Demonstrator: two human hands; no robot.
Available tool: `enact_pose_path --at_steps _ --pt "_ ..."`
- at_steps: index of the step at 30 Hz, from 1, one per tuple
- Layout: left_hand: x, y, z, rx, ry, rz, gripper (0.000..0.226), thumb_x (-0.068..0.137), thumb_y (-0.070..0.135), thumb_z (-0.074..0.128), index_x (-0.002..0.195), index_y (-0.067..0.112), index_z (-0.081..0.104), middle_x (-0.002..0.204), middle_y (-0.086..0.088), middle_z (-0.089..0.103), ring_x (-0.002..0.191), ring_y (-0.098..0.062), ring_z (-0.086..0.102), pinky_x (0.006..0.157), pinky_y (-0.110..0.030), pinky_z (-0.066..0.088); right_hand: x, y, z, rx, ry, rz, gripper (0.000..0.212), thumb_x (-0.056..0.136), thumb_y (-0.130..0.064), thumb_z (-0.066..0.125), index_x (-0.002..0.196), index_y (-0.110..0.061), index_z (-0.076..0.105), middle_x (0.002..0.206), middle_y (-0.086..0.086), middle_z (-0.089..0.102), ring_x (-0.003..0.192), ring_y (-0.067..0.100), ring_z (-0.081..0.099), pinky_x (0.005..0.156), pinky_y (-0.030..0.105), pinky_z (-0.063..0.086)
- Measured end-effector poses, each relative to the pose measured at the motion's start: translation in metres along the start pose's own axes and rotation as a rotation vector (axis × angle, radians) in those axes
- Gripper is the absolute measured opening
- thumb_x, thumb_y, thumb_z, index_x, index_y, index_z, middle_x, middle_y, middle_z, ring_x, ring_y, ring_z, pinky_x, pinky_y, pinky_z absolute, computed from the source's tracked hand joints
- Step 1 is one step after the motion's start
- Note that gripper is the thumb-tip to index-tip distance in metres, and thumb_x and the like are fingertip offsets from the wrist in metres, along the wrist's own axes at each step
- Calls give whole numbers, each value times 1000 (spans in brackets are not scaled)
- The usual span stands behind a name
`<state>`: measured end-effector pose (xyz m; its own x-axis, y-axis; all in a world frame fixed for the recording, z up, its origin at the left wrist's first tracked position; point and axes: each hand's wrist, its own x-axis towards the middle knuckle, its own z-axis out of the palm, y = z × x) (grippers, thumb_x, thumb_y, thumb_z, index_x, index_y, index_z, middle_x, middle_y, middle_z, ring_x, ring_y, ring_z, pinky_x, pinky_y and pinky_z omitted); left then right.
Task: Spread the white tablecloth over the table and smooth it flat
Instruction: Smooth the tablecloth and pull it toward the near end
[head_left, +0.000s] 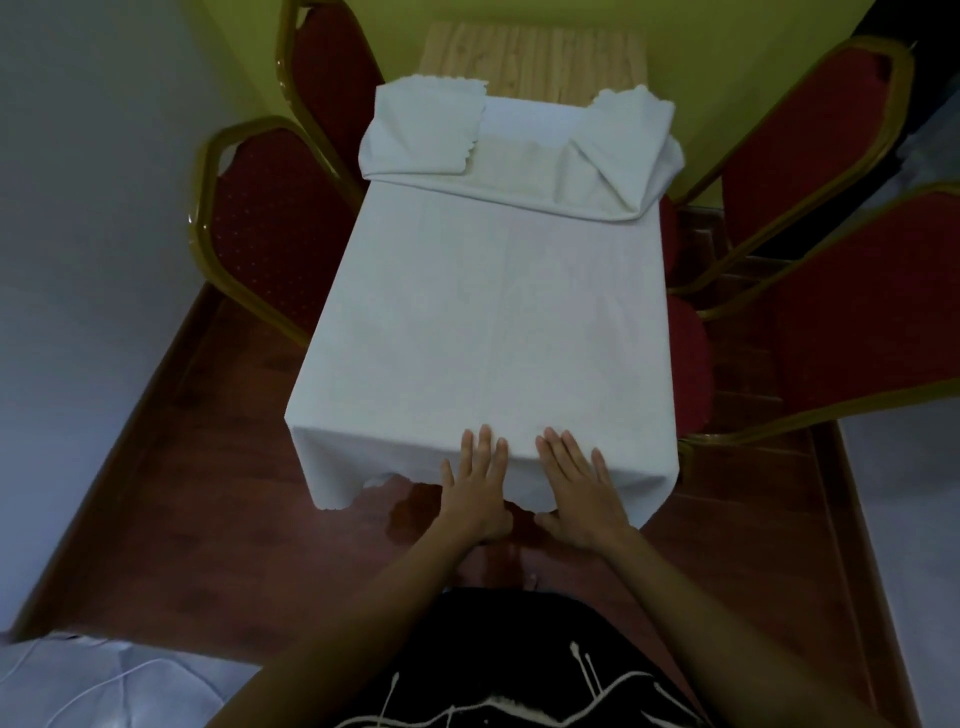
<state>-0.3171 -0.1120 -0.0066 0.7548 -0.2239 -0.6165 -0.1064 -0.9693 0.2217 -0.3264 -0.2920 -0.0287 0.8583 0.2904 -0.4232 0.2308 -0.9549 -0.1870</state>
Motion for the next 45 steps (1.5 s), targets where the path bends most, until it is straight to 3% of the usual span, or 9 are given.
enact_pose_path --at_steps 11,16,23,29,34,39,45 --pt "3 -25 11 -48 146 18 96 86 20 48 153 14 -19 158 -2 -33 146 -24 -30 118 -59 -4 5 -31 -8 115 6 142 101 94 -52 54 157 -11 -12 164 7 -22 152 23 -18 125 42 -3" --pt "-4 -49 9 31 172 47 96 84 18 48 154 22 -17 160 3 -29 148 -18 -26 119 -62 0 22 -56 -16 152 28 91 81 102 -43 41 158 -12 -9 166 6 -19 152 21 -18 124 44 -5" --pt "-15 -152 -33 -192 251 -294 87 92 37 51 157 18 -5 165 -4 -15 151 -25 -15 119 -62 -3 38 -99 -17 101 -10 -34 72 105 -40 33 158 -11 -5 166 6 -15 153 23 -15 124 50 -2" --pt "-46 -214 -38 -155 234 -318 85 92 31 51 157 26 -3 165 1 -15 152 -22 -14 114 -71 -2 63 -158 -19 82 -11 -68 67 106 -35 31 159 -12 -4 167 5 -14 153 22 -14 124 49 -1" --pt "-54 -228 -38 -161 236 -302 86 92 39 50 157 23 -3 165 0 -13 152 -22 -13 116 -67 -2 89 -217 -20 77 -14 -63 66 106 -33 31 159 -11 -2 167 6 -12 153 23 -13 124 49 0" --pt "-54 -259 -53 -330 170 -375 77 90 20 46 157 21 7 166 -1 2 153 -20 -8 116 -67 -2 112 -266 -20 85 -20 -75 63 107 -30 29 158 -9 0 167 8 -9 154 24 -9 125 46 2" --pt "-46 -301 -100 -310 235 -222 61 96 21 44 153 23 25 161 0 26 152 -26 12 115 -66 13 155 -310 -40 95 -5 -57 66 103 -20 39 158 -9 3 168 9 -4 154 26 -4 124 44 4"
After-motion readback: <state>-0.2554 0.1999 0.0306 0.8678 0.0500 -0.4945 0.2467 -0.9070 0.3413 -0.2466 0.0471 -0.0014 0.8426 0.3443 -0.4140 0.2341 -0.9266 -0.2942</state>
